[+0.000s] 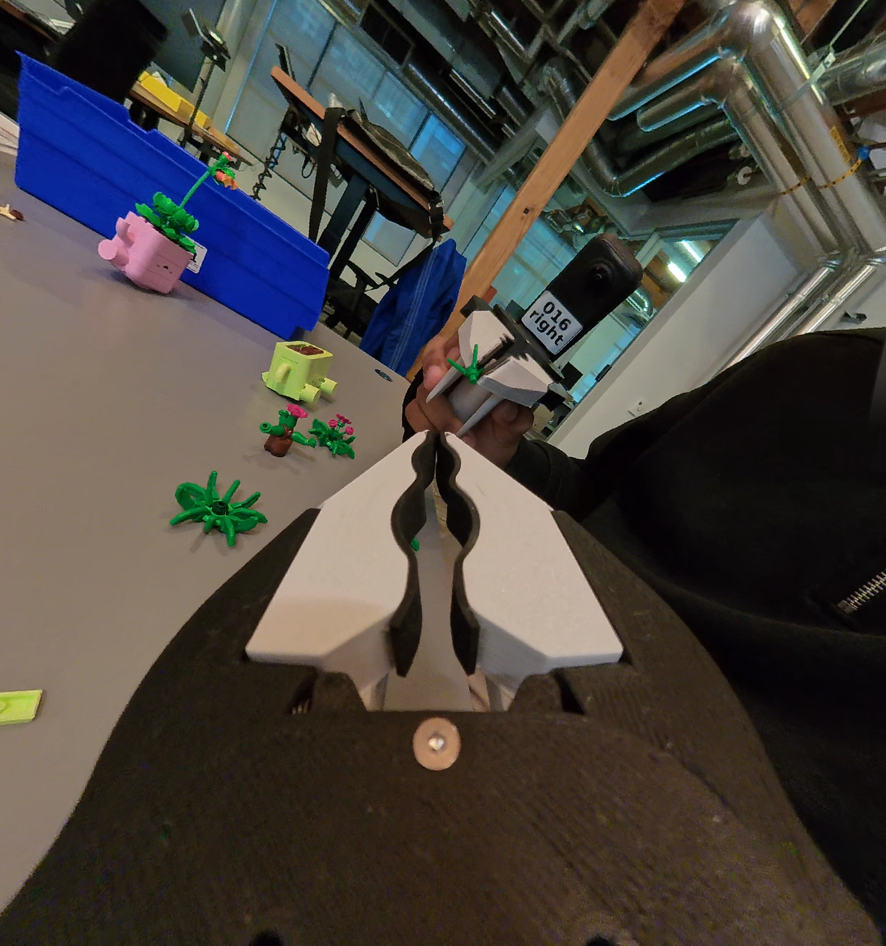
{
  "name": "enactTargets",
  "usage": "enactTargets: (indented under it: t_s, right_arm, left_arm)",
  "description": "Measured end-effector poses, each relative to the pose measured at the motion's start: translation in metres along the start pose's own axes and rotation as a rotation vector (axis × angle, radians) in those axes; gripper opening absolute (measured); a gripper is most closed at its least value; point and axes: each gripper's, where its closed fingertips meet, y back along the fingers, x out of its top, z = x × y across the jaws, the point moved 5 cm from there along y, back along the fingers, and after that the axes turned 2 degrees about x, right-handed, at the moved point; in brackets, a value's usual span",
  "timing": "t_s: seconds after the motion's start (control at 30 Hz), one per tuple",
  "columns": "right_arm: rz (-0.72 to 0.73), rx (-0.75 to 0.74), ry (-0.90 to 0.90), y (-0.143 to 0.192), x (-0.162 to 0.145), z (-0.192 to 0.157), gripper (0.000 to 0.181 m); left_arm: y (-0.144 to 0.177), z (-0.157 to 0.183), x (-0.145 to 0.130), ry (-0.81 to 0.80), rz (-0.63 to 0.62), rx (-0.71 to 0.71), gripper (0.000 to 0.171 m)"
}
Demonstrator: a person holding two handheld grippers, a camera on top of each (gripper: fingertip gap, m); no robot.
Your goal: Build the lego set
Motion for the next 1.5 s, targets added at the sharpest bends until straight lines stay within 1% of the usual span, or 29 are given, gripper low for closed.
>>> enactTargets:
  t_s: [0.4,0.57,0.63,0.67,0.8,0.9,1.0,1.07,1.3,1.5]
  right_arm:
    - [-0.006,0.000,-0.012,-0.002,-0.004,0.002,0.000]
    - [-0.008,0.001,-0.012,-0.003,-0.004,0.002,0.000]
    - [-0.008,0.001,-0.011,-0.003,-0.003,0.002,0.000]
    - [-0.008,0.001,-0.010,-0.003,-0.003,0.002,0.000]
    - [-0.005,0.000,-0.011,-0.003,-0.003,0.001,0.000]
    - [-0.005,0.002,-0.010,-0.003,-0.003,0.000,0.000]
    - [-0.007,0.003,-0.004,-0.003,-0.002,-0.001,0.000]
    - [-0.010,-0.002,0.004,-0.003,-0.002,-0.002,0.000]
    - [-0.003,-0.012,-0.009,0.000,-0.004,-0.001,0.000]
    - [-0.004,-0.014,-0.009,0.000,-0.005,-0.001,0.000]
  left_arm:
    - [0.001,-0.001,0.001,0.000,0.008,0.008,0.000]
    - [0.009,-0.004,0.008,-0.030,0.060,0.062,0.000]
    - [0.019,-0.009,0.013,-0.055,0.096,0.135,0.000]
    - [0.025,-0.013,0.015,-0.076,0.107,0.195,0.000]
    - [0.063,-0.028,0.028,-0.172,0.170,0.519,0.000]
    - [0.090,-0.033,0.036,-0.191,0.225,0.686,0.000]
    - [0.107,-0.037,0.038,-0.196,0.252,0.790,0.000]
    - [0.109,-0.038,0.038,-0.198,0.256,0.808,0.000]
    - [0.102,-0.040,0.036,-0.197,0.229,0.798,0.000]
    - [0.102,-0.041,0.035,-0.191,0.231,0.791,0.000]
